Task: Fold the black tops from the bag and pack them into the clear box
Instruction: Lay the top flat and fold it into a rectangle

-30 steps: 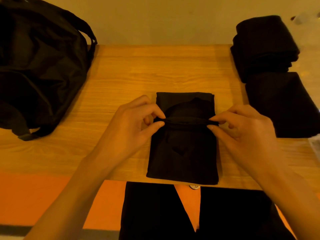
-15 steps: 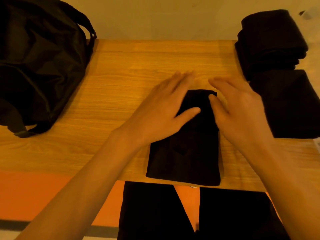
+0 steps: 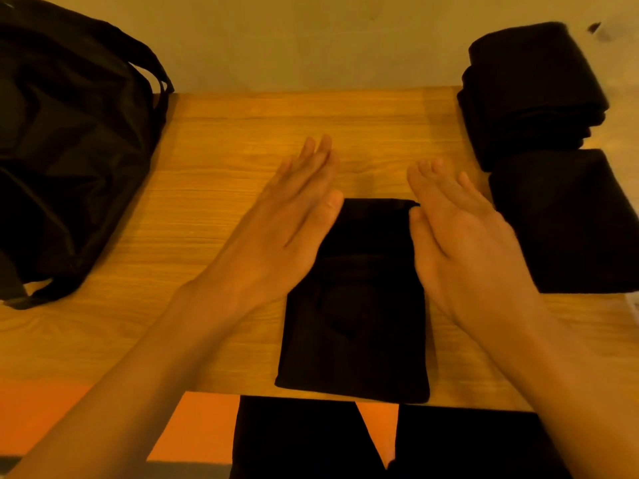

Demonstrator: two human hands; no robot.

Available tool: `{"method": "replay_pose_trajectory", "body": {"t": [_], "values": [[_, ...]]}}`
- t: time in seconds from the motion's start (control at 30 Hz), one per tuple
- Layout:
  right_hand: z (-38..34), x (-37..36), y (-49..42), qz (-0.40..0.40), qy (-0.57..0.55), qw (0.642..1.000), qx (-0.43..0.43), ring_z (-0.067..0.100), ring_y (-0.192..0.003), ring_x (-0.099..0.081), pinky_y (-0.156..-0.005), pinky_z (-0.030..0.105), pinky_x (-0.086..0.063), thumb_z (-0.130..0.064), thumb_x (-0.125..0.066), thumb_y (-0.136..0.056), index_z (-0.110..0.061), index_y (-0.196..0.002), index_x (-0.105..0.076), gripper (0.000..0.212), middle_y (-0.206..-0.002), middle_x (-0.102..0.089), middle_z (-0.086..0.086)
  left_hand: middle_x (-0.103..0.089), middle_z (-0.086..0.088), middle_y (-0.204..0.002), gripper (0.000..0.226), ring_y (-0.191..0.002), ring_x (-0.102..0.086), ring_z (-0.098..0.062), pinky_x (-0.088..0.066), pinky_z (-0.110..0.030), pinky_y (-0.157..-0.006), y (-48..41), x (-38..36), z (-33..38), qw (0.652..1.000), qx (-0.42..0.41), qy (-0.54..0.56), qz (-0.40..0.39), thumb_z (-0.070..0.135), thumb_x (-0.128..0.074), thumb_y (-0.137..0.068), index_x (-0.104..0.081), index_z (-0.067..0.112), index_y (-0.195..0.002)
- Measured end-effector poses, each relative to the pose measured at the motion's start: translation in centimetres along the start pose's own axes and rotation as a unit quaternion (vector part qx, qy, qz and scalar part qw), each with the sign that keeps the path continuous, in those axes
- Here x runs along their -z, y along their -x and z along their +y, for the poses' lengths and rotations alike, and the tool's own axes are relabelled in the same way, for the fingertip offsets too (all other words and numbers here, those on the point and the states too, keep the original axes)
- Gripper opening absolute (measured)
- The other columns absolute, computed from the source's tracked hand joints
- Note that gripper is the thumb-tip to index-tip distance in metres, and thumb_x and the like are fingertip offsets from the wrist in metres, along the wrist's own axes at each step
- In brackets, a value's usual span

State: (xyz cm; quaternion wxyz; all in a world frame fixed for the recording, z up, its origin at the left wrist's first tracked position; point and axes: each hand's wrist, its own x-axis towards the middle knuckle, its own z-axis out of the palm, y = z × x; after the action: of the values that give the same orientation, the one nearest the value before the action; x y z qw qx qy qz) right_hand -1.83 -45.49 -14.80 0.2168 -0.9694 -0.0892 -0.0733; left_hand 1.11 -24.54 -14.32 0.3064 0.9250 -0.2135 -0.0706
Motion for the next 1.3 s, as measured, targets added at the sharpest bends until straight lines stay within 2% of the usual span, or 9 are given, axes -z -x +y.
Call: {"method": "replay_pose_trajectory", "body": {"t": [0.2,0.37,0.5,0.63,0.8,0.9,0.97,1.1,1.3], "values": [[-1.2,-2.0,-0.2,-0.192,0.137,0.971,0.021,0.011,-0.150,0.026,-0.121,0.032,0.018,-0.061,0.015,-0.090,-0.015,-0.158,0.015,0.082,-0.166,0.020,0.002,0.013,0.007,-0.169,0.076,-0.150,0.021,0.002,0.008,-0.032,-0.126,0.4,-2.2,-1.6,0.989,-0.033,-0.119,-0.077,0.062,0.007,-0.098,0.004,0.020,-0.162],[-0.7,-1.3,0.6,-0.129,0.085,0.987,0.035,0.010,-0.152,0.020,-0.125,0.034,0.011,-0.059,0.006,-0.099,-0.016,-0.160,0.003,0.075,-0.168,0.011,0.000,0.004,0.010,-0.170,0.076,-0.153,0.009,0.001,0.005,-0.023,-0.125,1.5,-0.6,-1.1,0.999,-0.005,-0.015,0.030,0.064,-0.001,-0.101,-0.005,0.020,-0.163],[-0.6,-0.7,3.7,-0.056,0.067,0.995,0.040,0.013,-0.155,0.004,-0.127,0.040,-0.003,-0.050,-0.011,-0.107,-0.010,-0.160,-0.014,0.067,-0.168,-0.008,0.005,-0.018,-0.001,-0.168,0.067,-0.156,-0.011,-0.009,-0.013,-0.034,-0.127,6.1,-0.7,-0.4,0.985,0.045,-0.038,0.160,0.050,-0.027,-0.106,-0.023,0.012,-0.160],[-1.1,-0.9,7.8,-0.048,0.045,0.996,0.058,0.016,-0.156,-0.006,-0.125,0.042,-0.010,-0.043,-0.023,-0.107,-0.009,-0.158,-0.025,0.061,-0.167,-0.017,0.007,-0.023,-0.006,-0.168,0.065,-0.156,-0.018,-0.018,-0.024,-0.043,-0.123,10.8,-2.3,0.0,0.986,-0.018,-0.119,0.112,0.042,-0.043,-0.105,-0.029,0.009,-0.158],[-1.2,-2.2,9.6,-0.095,0.103,0.988,0.061,0.018,-0.156,-0.004,-0.122,0.044,-0.012,-0.055,-0.012,-0.107,-0.009,-0.158,-0.022,0.069,-0.167,-0.014,0.009,-0.017,-0.006,-0.169,0.066,-0.157,-0.009,-0.020,-0.022,-0.045,-0.119,12.1,-3.7,0.2,0.975,-0.071,-0.209,0.002,0.055,-0.024,-0.108,-0.034,0.013,-0.158],[-1.2,-1.9,9.3,-0.079,0.094,0.990,0.072,0.020,-0.156,-0.008,-0.123,0.041,-0.009,-0.054,-0.013,-0.108,-0.011,-0.158,-0.026,0.067,-0.166,-0.019,0.009,-0.016,-0.003,-0.170,0.065,-0.157,-0.013,-0.019,-0.024,-0.042,-0.120,12.9,-4.4,0.5,0.987,-0.040,-0.149,0.042,0.056,-0.022,-0.108,-0.032,0.017,-0.159],[-1.6,-1.0,8.8,-0.050,0.067,0.994,0.074,0.023,-0.153,-0.020,-0.124,0.040,-0.015,-0.047,-0.027,-0.108,-0.015,-0.154,-0.037,0.058,-0.162,-0.030,0.009,-0.038,0.001,-0.159,0.059,-0.146,-0.035,-0.017,-0.038,-0.040,-0.113,13.7,-4.5,1.3,0.990,0.027,-0.078,0.117,0.054,-0.033,-0.106,-0.047,0.019,-0.151],[-2.8,0.2,5.0,0.005,0.022,0.998,0.067,0.024,-0.117,-0.054,-0.098,0.033,-0.041,-0.031,-0.055,-0.095,-0.017,-0.127,-0.065,0.037,-0.124,-0.061,0.004,-0.054,0.009,-0.096,0.038,-0.093,-0.049,-0.014,-0.048,-0.039,-0.077,13.7,-4.9,2.2,0.959,0.137,-0.055,0.242,0.056,-0.050,-0.094,-0.068,0.022,-0.096],[-5.0,1.2,5.5,-0.008,-0.007,1.000,-0.014,0.006,-0.067,-0.055,-0.057,0.025,-0.047,-0.038,-0.068,-0.090,-0.027,-0.095,-0.064,0.013,-0.075,-0.060,-0.011,-0.049,0.017,-0.082,0.024,-0.084,-0.049,-0.010,-0.049,-0.043,-0.076,13.9,-5.9,3.1,0.951,0.194,0.042,0.239,0.053,-0.059,-0.088,-0.059,0.030,-0.082]]}}
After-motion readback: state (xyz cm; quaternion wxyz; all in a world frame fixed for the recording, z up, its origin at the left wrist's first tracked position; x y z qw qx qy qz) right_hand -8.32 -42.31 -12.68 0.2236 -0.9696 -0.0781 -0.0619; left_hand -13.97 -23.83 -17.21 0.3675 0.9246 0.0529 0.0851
